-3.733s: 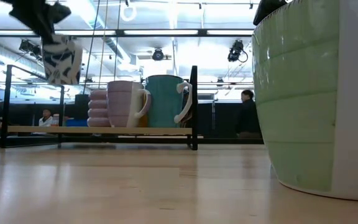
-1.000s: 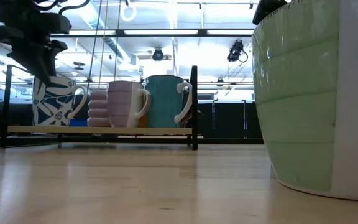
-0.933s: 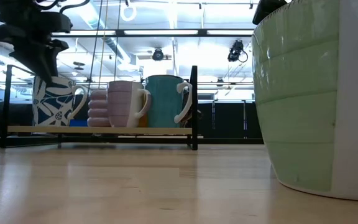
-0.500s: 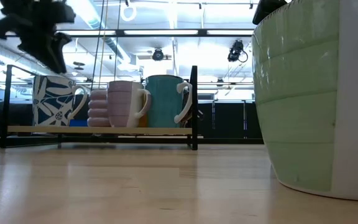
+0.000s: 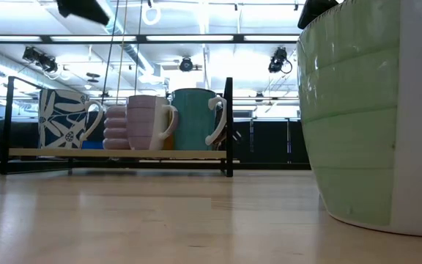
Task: Place coffee mugs
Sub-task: Put the patterned blue mug on the shelf
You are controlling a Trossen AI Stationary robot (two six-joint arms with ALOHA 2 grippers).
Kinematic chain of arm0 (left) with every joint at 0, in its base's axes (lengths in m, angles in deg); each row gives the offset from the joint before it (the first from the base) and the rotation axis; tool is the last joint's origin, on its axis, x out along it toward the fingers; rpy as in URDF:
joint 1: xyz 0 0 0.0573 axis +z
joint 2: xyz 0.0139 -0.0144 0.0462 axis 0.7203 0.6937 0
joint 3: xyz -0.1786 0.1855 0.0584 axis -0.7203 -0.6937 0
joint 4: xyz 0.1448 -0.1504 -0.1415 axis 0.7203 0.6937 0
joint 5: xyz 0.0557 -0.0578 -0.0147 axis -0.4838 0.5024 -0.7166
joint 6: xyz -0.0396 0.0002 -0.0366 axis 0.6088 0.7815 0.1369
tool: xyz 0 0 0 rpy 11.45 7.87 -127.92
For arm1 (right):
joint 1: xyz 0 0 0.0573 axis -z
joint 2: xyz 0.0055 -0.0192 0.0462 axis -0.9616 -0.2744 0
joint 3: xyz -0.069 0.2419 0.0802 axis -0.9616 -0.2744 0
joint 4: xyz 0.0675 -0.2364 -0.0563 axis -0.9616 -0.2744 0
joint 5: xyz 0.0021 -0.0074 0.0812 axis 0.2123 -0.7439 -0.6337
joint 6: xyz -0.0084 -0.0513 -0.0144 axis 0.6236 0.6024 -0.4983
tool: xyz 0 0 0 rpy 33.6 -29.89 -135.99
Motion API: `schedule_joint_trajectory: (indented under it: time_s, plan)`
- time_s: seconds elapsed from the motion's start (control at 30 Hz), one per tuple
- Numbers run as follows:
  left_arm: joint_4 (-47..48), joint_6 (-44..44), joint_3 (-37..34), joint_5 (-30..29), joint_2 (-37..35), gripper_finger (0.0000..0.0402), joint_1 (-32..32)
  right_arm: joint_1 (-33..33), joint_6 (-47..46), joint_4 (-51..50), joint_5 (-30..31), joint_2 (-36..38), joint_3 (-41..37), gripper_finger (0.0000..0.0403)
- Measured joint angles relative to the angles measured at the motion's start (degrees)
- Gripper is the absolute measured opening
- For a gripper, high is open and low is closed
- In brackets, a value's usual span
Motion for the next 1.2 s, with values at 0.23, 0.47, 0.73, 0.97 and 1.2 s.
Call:
schedule_joint_trajectory:
  time_s: [0.23,0.47,0.73,0.97,1.2]
  plan:
    - [-1.7,11.07,5.2,-1.59,3.57,0.0114,2.18,0.01,0.0,0.29,0.0,0.0,0.0,0.0148]
    - [3.35,5.98,8.37,10.0,11.5,0.0114,11.32,0.01,0.0,0.48,0.0,0.0,0.0,0.0148]
    - [24.99,5.53,10.07,16.25,19.05,0.0114,22.19,-0.01,0.0,0.48,0.0,-0.02,0.0,0.0148]
    - [32.57,4.0,10.07,16.26,22.95,0.0114,28.85,0.01,0.0,0.46,0.0,-0.02,0.0,0.0148]
    - [32.16,-1.44,9.35,21.53,24.09,0.0114,33.14,0.0,0.02,0.46,0.0,-0.02,0.0,0.0148]
